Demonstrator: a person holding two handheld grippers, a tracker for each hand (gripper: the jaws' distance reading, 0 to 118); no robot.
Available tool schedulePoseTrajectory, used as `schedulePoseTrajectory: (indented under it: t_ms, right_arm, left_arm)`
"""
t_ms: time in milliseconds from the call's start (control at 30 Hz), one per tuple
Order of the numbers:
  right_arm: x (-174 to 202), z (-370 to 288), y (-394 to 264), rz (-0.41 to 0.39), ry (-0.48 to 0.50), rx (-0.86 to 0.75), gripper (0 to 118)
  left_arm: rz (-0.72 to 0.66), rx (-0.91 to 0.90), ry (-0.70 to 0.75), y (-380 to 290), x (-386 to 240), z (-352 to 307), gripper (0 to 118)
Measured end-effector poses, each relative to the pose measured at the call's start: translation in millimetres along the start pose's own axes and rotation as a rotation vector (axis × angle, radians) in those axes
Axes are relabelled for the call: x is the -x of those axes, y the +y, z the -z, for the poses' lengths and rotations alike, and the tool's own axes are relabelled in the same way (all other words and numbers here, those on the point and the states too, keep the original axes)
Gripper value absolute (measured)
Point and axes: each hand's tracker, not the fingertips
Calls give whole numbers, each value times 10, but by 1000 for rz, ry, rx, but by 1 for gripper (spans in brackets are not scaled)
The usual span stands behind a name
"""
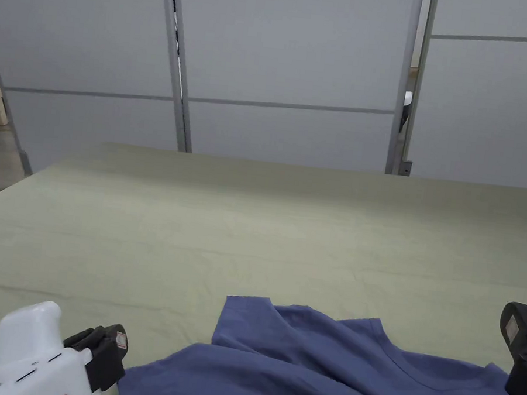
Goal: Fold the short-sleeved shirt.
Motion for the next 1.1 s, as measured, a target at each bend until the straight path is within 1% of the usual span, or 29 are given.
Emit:
schedulePoseTrajectory:
  t_ms: [67,100,133,167,200,233,267,333,400,433,467,500,533,567,600,633,667,700,733,767,800,867,900,967,1000,1033,1067,1100]
  right_arm:
    - [39,75,-42,-8,2,22,3]
    - [45,132,-62,-12,3,37,3]
    - [64,189,-90,-16,3,52,3]
    - [82,248,-118,-17,3,70,3]
    - [100,316,-148,-17,6,91,3]
    - [102,391,-174,-19,9,108,3]
    - [120,451,-199,-23,13,122,3]
    - [159,585,-248,-44,18,153,3]
    - [186,716,-284,-53,22,176,3]
    - [206,786,-298,-54,30,189,3]
    - [227,854,-312,-58,38,203,3]
    - [240,945,-328,-65,50,222,4]
    - [277,1061,-346,-78,64,247,15]
    - [318,1175,-364,-93,60,264,37]
    - [379,1336,-384,-113,59,288,74]
    - [394,1528,-431,-124,79,333,74]
    - [447,1726,-459,-124,108,381,87]
    - [518,1961,-498,-130,138,443,115]
    - [601,2182,-548,-140,168,441,118]
    - [634,2383,-568,-155,207,487,118]
    - [736,2605,-616,-196,214,549,118]
    - [950,3042,-754,-290,237,629,118]
    - [1000,3263,-979,-345,257,689,118]
    - [1136,3634,-1230,-399,265,803,118]
    - [1201,3793,-1357,-416,250,872,111]
    - [1248,3886,-1508,-431,247,940,102]
    - [1264,3937,-1575,-411,281,994,103]
    - [1236,3919,-1471,-324,239,919,101]
  left_arm:
    - [-7,90,44,70,91,346,1]
    - [-15,170,88,111,136,568,17]
    - [-9,225,109,147,75,689,56]
    - [-4,281,118,137,122,895,102]
    - [-3,342,129,97,179,1133,118]
    - [-15,391,125,34,227,1269,118]
    - [-17,381,143,-58,296,1475,118]
    - [-7,464,194,-207,338,1779,116]
    - [9,498,202,-349,408,1858,102]
    - [32,497,241,-449,397,1902,100]
    - [112,397,252,-468,296,1787,92]
    - [147,424,241,-479,227,1774,67]
    - [186,418,278,-509,303,1739,33]
    - [205,372,293,-533,326,1652,2]
    - [113,375,197,-556,359,1601,2]
    - [20,398,118,-566,422,1550,2]
    - [-44,405,107,-576,398,1432,2]
    - [-68,408,100,-608,421,1401,2]
    - [-81,396,105,-647,435,1353,2]
    - [-75,384,112,-670,447,1317,2]
    - [-72,388,118,-587,434,1238,2]
    - [-114,369,115,-602,484,1183,2]
    - [-140,376,115,-609,512,1178,2]
    - [-183,371,103,-577,567,1218,2]
    - [-186,370,98,-580,584,1215,2]
    - [-185,376,97,-580,589,1215,2]
    - [-188,378,99,-536,622,1257,2]
    - [-190,378,98,-531,631,1250,2]
